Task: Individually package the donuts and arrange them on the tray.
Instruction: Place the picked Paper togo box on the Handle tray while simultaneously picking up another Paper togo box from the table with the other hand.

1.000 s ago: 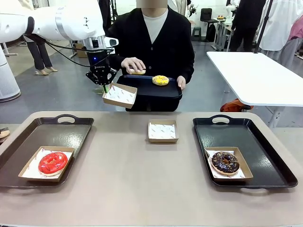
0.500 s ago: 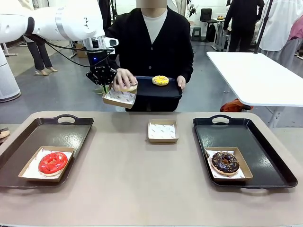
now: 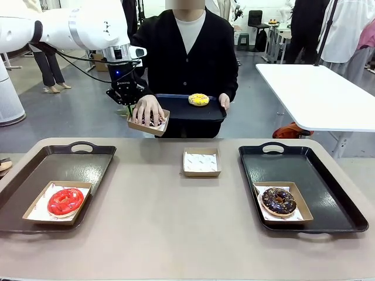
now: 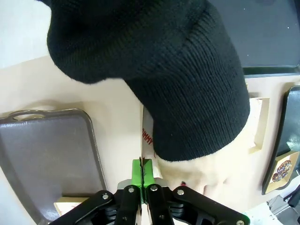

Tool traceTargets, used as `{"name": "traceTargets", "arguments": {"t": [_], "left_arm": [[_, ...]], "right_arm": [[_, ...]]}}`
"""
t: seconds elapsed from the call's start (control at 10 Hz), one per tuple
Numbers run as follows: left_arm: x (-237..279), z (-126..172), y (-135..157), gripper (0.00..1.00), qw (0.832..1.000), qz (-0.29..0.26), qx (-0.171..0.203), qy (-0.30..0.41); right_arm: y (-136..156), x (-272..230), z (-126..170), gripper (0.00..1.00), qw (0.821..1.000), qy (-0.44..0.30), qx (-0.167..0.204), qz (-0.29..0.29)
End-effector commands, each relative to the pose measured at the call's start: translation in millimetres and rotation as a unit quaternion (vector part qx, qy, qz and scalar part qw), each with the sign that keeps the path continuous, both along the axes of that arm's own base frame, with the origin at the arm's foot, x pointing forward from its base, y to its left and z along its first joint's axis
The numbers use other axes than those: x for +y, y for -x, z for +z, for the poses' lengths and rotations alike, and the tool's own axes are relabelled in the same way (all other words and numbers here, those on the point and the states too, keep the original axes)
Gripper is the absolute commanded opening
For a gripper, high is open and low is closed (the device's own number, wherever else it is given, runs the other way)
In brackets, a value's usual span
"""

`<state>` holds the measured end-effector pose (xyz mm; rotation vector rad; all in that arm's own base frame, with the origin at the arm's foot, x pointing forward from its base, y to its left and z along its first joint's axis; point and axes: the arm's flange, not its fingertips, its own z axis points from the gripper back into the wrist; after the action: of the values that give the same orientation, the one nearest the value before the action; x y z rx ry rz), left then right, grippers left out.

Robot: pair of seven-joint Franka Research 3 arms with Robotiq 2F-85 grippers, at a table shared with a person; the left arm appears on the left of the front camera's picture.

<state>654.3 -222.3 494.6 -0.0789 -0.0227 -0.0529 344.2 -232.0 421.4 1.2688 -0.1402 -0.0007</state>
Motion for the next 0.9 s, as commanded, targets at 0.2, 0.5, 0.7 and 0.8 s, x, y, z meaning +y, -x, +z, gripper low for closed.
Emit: {"name": "traceTargets", "arguments": {"t": [0.2,0.5,0.7,0.8], "left_arm": [[0.4,-0.3,0.9,0.00,1.000,0.000,0.000,0.000],[0.4,-0.3,0.9,0.00,1.000,0.000,0.000,0.000],[0.4,-0.3,0.9,0.00,1.000,0.000,0.000,0.000],[0.4,-0.3,0.9,0.00,1.000,0.000,0.000,0.000]], "right_arm": [[0.7,2.2,3.1,1.00,1.000,0.000,0.003,-0.004],[0.7,2.2,3.1,1.00,1.000,0.000,0.003,-0.004],[0.7,2.2,3.1,1.00,1.000,0.000,0.003,-0.004],[0.7,2.2,3.1,1.00,1.000,0.000,0.003,-0.004]]}}
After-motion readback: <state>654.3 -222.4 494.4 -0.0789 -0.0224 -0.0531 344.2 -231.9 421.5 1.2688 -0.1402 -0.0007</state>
